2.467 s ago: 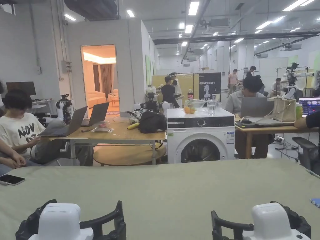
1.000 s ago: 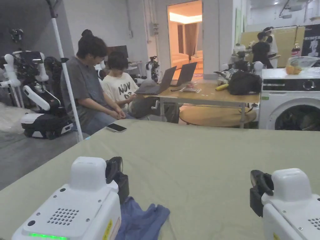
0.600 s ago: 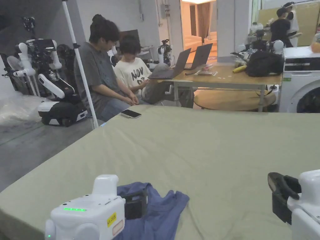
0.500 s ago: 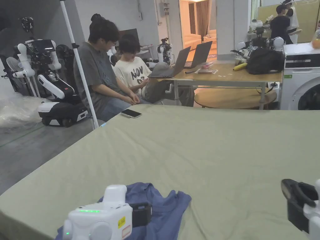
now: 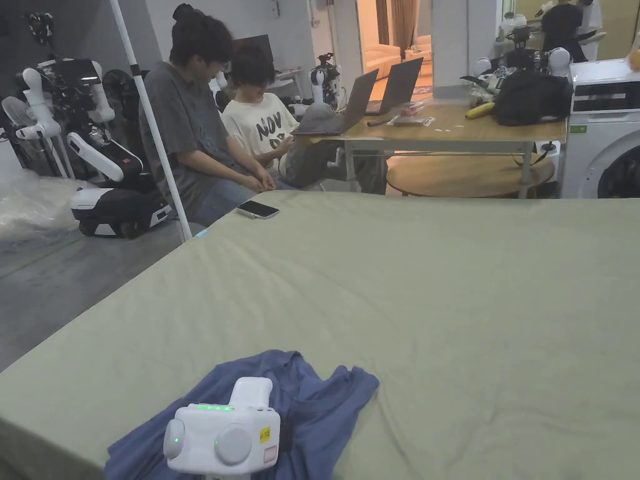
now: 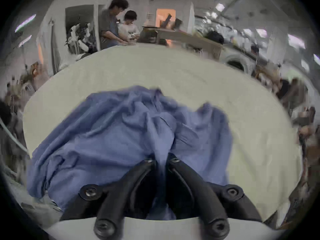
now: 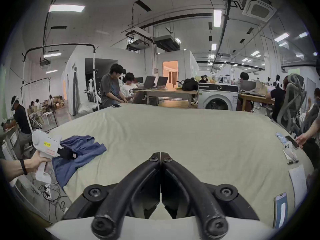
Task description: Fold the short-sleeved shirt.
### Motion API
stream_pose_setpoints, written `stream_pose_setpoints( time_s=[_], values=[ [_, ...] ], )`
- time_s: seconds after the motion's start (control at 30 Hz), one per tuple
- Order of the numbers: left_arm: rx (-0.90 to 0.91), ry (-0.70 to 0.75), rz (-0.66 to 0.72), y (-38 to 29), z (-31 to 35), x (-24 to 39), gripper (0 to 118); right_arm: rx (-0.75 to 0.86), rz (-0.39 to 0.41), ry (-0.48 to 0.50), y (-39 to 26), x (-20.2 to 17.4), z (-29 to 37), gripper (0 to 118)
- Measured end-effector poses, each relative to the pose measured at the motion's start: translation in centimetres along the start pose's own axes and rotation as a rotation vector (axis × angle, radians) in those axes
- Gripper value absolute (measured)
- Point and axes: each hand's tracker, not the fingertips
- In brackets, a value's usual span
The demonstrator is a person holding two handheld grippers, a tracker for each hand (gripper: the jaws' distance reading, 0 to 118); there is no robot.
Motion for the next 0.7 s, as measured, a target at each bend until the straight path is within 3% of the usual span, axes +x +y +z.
stream_pose_setpoints(
  time_s=[0.2, 0.4, 0.5, 0.57, 0.7],
  values=[
    [0.191, -0.089, 0.266, 5.6, 6.7, -3.5, 3, 0.017, -0.006, 0.005, 0.3, 0.8, 1.0, 0],
    [0.487, 0.005, 0.149, 20.0, 17.3, -5.0, 3, 0.044, -0.03, -0.004, 1.1, 2.2, 2.2, 0],
    [0.582, 0.087, 0.01, 26.1, 21.0, -2.2, 3, 0.058, -0.029, -0.036, 1.5, 3.3, 3.0, 0],
    [0.611, 0.087, -0.042, 29.0, 22.1, 0.2, 3, 0.064, -0.033, -0.065, 1.7, 4.1, 3.5, 0],
    [0.562, 0.066, -0.197, 28.7, 17.9, 8.2, 3, 0.065, -0.061, -0.097, 1.8, 5.8, 4.2, 0]
  ],
)
